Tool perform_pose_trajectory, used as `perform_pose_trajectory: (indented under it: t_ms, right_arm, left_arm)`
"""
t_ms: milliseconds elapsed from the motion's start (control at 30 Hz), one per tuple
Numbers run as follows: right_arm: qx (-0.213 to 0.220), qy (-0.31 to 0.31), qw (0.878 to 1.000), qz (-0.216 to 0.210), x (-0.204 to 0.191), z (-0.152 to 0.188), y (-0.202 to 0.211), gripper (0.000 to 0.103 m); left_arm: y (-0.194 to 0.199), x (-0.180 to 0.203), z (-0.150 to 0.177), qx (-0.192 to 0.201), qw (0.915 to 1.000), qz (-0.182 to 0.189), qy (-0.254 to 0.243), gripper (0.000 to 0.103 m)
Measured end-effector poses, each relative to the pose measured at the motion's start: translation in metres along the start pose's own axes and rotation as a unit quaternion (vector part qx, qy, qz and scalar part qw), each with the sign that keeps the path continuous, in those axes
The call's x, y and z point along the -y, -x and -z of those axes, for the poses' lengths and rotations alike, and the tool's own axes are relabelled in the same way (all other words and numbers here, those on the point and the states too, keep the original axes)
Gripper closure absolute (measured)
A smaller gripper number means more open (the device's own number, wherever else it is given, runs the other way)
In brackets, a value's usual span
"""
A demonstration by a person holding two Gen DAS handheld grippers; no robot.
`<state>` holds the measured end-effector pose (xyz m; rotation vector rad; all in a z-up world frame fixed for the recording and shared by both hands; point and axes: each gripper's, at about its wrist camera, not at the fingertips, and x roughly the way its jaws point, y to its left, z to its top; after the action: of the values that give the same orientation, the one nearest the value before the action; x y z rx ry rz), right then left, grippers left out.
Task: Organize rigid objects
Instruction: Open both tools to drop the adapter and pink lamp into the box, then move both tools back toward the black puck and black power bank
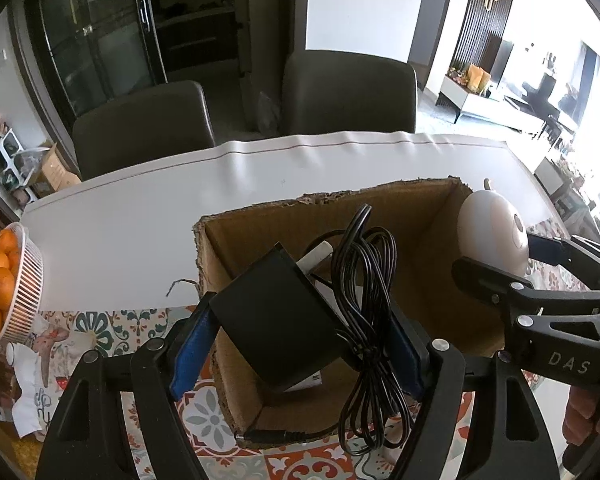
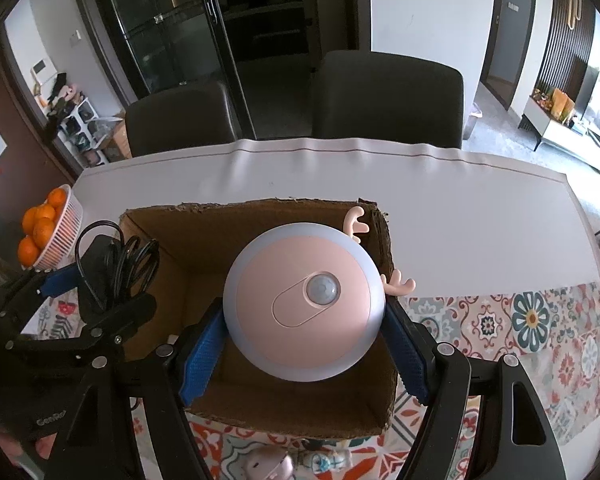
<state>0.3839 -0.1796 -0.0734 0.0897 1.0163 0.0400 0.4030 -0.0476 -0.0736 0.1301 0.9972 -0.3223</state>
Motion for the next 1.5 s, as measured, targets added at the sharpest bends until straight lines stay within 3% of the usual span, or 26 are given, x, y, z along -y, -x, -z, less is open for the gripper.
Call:
perform_pose_trajectory:
  t_ms: [433,833,1233,1500]
  right_arm:
    - [-0.03,-0.012,0.999,0.0,0.006,0.006,-0.015,0.027]
    - [-0.012,-0.017,1.0,0.003,0.011,0.008,0.002,0.026]
    - [0.037,-0.012,0.999,0.013,0.003,0.026,0.043,0.026]
    - [0.08,-0.023,0.996,0.045,0.003,0.055,0.081,0.025]
  left_arm:
    - [-0.016,-0.005,0.001,-0.031,0.9993,0.018,0.014,0.022]
    - [0.003,0.003,-0.001,-0.004,1.0,-0.002,-0.004,0.016]
    - [0.044,0.01,0.02,0.028,0.9996,-0.006,-0.006,0.016]
    - [0.073,0.021,0.047,0.046,0.9988,0.005,-0.015,0.015]
